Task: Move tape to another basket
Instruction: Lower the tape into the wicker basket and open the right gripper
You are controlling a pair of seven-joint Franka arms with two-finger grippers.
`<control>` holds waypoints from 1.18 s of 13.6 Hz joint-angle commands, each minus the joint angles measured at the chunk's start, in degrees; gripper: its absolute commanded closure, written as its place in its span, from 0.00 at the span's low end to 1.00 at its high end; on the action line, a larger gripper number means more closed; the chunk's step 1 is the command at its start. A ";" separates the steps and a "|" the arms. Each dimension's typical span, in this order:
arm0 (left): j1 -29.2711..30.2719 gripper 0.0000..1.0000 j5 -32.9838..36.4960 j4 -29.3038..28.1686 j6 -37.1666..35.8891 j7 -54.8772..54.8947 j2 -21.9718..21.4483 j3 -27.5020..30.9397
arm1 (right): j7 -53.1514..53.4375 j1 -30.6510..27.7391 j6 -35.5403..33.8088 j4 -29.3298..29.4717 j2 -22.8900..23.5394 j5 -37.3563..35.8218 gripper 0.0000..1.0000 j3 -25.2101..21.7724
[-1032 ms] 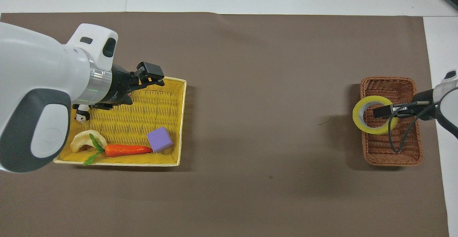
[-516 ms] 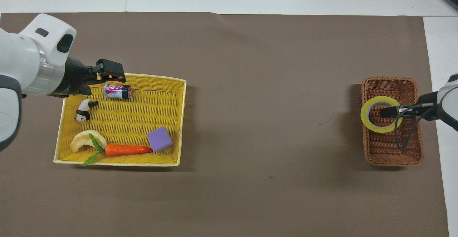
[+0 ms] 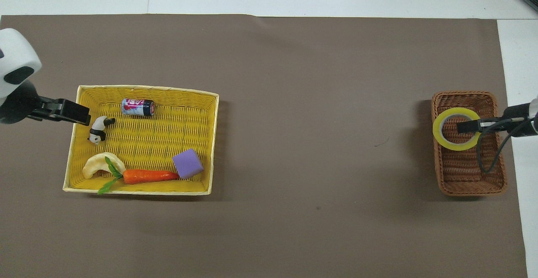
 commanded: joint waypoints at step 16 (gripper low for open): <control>0.78 0.00 1.03 4.76 -5.71 1.11 0.78 0.59 | -10.49 -4.49 6.23 -4.15 2.37 -3.69 0.00 0.11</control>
